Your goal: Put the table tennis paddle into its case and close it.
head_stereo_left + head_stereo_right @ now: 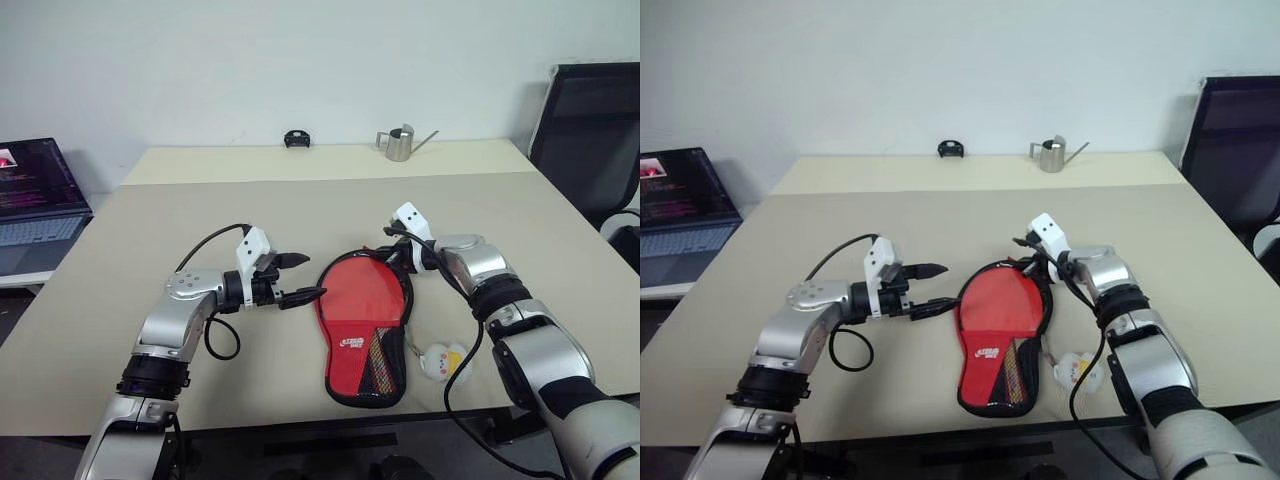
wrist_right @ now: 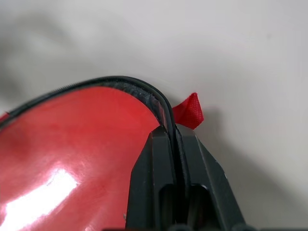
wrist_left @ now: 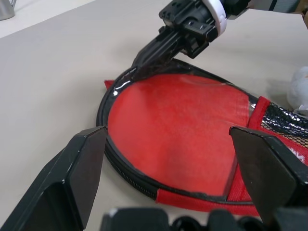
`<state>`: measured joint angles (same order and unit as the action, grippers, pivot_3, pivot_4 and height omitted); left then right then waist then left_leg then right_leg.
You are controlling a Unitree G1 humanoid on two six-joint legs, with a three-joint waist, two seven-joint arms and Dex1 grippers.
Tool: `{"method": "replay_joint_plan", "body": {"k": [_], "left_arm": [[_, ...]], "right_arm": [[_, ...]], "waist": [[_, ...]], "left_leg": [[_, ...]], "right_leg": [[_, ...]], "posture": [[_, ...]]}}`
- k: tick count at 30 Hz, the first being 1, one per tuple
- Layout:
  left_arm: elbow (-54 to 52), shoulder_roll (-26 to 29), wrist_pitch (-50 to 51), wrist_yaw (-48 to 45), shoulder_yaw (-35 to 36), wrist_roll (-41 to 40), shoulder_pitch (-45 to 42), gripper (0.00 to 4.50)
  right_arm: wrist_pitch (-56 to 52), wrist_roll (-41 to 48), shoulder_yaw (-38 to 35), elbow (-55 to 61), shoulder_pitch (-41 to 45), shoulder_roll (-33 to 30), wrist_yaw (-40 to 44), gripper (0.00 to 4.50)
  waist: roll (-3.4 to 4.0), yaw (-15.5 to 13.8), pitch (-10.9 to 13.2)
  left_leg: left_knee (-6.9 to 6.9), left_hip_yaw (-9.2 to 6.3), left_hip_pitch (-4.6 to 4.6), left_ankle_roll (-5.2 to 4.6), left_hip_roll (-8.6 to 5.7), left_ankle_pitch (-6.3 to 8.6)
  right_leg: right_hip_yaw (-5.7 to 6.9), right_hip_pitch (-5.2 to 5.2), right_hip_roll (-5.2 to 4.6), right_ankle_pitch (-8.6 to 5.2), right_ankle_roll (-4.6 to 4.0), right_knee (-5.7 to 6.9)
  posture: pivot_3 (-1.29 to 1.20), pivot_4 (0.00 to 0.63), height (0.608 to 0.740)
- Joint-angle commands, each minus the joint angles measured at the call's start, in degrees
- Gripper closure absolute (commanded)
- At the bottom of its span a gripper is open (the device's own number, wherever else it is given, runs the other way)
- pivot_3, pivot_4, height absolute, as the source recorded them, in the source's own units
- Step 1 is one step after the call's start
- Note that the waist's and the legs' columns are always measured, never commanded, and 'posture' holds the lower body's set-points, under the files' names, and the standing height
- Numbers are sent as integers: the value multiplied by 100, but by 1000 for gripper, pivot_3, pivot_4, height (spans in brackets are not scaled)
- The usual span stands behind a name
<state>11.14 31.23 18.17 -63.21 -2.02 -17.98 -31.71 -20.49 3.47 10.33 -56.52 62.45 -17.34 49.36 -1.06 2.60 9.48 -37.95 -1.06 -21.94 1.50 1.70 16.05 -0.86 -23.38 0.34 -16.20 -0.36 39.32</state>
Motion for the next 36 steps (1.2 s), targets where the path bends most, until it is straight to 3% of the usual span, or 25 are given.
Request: {"method": "replay_joint_plan", "body": {"k": [1,4,10,14,19,27,36], "left_arm": [[-246,-2,-82,-11,3,-53,-3,67],[-247,-8,-88,-13,-8,-49,4,67],[-158,-64,-127,-116,-126,-39,-89,67],[-67,-96,-209,-270,-250,-9,-181,67],[329,-277,-538,-405,-582,250,-512,67],[1418,-995,-1357,-670,-1148,736,-1221,67],[2545,-1543,-2150,-880,-1396,1122,-1675,67]], "right_arm": [[152,-184,9,-17,82,-4,-16,4261],[110,-251,-7,18,26,8,42,3500],[-57,-212,-82,343,-86,-9,293,1436],[-438,235,-524,908,-102,-11,286,56],[-1964,1119,-1054,3209,-772,-426,493,56],[-4014,2363,-1747,6667,-2797,-1647,459,56],[-5153,3579,-2906,8873,-4521,-2605,225,56]], "waist": [[0,-7,0],[1,-14,0],[0,-21,0],[1,-27,1],[2,-94,1],[2,-262,1],[0,-221,2]], "left_leg": [[0,0,0,0,0,0],[1,0,0,0,0,0],[0,0,0,0,0,0],[0,0,0,0,0,0],[0,-4,-4,0,0,0],[-4,-22,-32,-2,-14,1],[-1,-17,-12,-4,-20,2]], "right_leg": [[0,0,0,0,0,0],[0,0,0,0,0,0],[0,0,0,0,0,1],[0,0,0,0,0,2],[4,0,0,0,0,-1],[27,2,-5,1,2,-30],[17,9,37,0,3,-27]], "posture": [[0,150,740],[0,150,740],[0,150,740],[0,150,740],[0,150,740],[0,150,740],[0,150,740]]}}
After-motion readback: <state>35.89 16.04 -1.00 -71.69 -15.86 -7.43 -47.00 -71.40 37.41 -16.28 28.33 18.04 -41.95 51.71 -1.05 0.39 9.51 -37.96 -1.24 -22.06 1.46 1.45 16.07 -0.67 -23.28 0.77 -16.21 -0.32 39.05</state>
